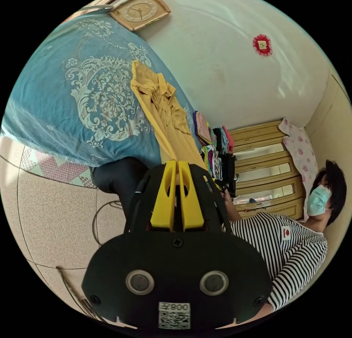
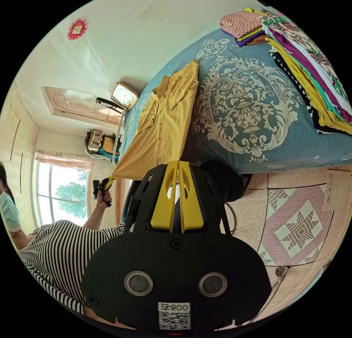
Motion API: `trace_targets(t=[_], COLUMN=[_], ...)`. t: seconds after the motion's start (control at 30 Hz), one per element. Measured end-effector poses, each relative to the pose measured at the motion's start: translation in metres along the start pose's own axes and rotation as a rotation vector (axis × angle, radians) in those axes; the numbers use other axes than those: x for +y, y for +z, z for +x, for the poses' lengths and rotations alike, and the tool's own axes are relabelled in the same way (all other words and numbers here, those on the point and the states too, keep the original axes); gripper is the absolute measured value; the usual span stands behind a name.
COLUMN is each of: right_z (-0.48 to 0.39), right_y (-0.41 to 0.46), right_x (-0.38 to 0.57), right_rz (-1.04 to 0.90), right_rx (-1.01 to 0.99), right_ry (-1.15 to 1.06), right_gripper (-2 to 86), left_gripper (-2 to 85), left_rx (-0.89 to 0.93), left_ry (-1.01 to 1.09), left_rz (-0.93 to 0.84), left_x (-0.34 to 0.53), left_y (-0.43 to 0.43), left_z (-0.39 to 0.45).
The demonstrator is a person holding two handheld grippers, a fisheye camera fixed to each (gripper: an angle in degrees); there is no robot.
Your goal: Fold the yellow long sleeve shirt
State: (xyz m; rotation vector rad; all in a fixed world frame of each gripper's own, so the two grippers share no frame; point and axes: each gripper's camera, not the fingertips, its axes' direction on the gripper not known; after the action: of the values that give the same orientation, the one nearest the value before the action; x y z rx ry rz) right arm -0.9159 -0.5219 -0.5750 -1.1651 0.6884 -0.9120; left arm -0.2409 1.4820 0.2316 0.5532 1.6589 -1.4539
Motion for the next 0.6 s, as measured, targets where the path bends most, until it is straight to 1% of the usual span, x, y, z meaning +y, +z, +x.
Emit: trace_targets(t=[0.17, 0.3, 0.4, 0.6], right_z=[-0.005, -0.004, -0.002, -0.008], right_y=[-0.018, -0.027, -0.032, -0.04], right_x=[0.012, 0.007, -0.01, -0.078], right_rz=[-0.002, 0.012, 0.014, 0.039], right_rx=[-0.013, -0.04, -0.059, -0.11], right_ry=[-0.038, -0.041, -0.041, -0.061], right_gripper=[0.1, 0.1, 0.2, 0.2], left_gripper=[0.8, 0.8, 0.8, 0.9], left_rx=[0.047, 0.073, 0.096, 0.121], left_ry=[0.015, 0.008, 0.016, 0.063], left_rz=[0.035, 0.044, 0.055, 0.082], left_x=[0.01, 0.0, -0.021, -0.103], left_y=[0.003, 0.015, 0.028, 0.061], left_z=[0.003, -0.002, -0.004, 0.0])
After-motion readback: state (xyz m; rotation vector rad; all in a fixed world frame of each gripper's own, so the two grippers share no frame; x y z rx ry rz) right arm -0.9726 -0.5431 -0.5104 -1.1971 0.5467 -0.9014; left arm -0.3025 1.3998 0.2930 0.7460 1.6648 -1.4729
